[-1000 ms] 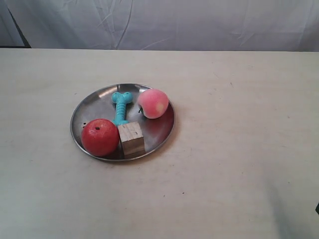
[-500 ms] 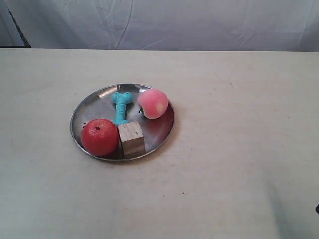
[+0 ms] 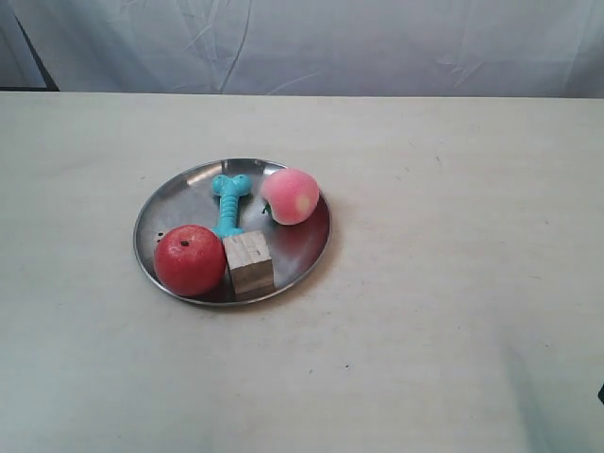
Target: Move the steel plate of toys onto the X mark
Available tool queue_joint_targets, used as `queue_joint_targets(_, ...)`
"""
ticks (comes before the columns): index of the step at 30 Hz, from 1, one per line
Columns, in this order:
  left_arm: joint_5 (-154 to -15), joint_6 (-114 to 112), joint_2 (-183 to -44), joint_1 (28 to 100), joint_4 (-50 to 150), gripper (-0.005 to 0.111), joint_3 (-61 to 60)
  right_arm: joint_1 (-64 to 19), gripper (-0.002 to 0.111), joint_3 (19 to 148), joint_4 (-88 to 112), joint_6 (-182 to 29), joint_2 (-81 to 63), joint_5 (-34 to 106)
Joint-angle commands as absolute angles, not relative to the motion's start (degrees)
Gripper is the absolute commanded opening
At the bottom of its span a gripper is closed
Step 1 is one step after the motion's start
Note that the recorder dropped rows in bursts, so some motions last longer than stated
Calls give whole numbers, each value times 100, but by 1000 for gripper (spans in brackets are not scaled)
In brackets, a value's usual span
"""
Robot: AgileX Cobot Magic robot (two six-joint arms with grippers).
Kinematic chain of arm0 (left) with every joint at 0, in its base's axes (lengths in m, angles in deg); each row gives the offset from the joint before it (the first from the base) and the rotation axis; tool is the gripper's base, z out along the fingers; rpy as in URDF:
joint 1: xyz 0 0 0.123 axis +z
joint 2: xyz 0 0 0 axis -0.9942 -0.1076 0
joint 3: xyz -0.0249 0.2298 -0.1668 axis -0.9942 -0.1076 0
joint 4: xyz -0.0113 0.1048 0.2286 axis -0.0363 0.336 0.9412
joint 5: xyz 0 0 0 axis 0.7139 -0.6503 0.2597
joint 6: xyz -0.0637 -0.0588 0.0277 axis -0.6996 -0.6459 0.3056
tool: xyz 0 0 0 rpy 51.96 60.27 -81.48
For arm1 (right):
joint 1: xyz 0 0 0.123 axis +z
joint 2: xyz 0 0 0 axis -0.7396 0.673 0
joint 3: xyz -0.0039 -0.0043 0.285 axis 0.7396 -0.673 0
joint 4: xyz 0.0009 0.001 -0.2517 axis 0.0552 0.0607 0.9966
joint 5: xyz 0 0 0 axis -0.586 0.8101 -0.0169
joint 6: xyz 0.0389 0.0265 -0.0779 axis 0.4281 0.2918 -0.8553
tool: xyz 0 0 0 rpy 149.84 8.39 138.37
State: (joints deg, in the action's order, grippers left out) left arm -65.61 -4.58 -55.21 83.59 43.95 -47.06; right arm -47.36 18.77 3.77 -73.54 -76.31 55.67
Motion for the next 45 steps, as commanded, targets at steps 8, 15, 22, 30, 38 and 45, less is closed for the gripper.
queue_joint_targets(8,-6756,-717,-4561,8363,4123,0,-5849,-4770,0,1865,358,-7394,-7653,5475)
queue_joint_targets(15,-6778,-717,-4388,8363,3930,0,-6116,-4770,0,1865,358,-7394,-7653,5475)
queue_joint_targets(22,-6820,-700,-4388,8363,3945,0,-6116,-4770,0,1865,361,-7394,-7653,5452)
queue_joint_targets(30,-6820,-700,-4388,8363,3945,0,-6116,-4770,0,1865,361,-7394,-7653,5452)
queue_joint_targets(38,-6831,-699,-4359,8363,3945,0,-6116,-4770,0,1865,361,-7394,-7653,5452)
queue_joint_targets(45,-6831,-699,-4359,8363,3945,0,-6116,-4770,0,1865,361,-7394,-7653,5452)
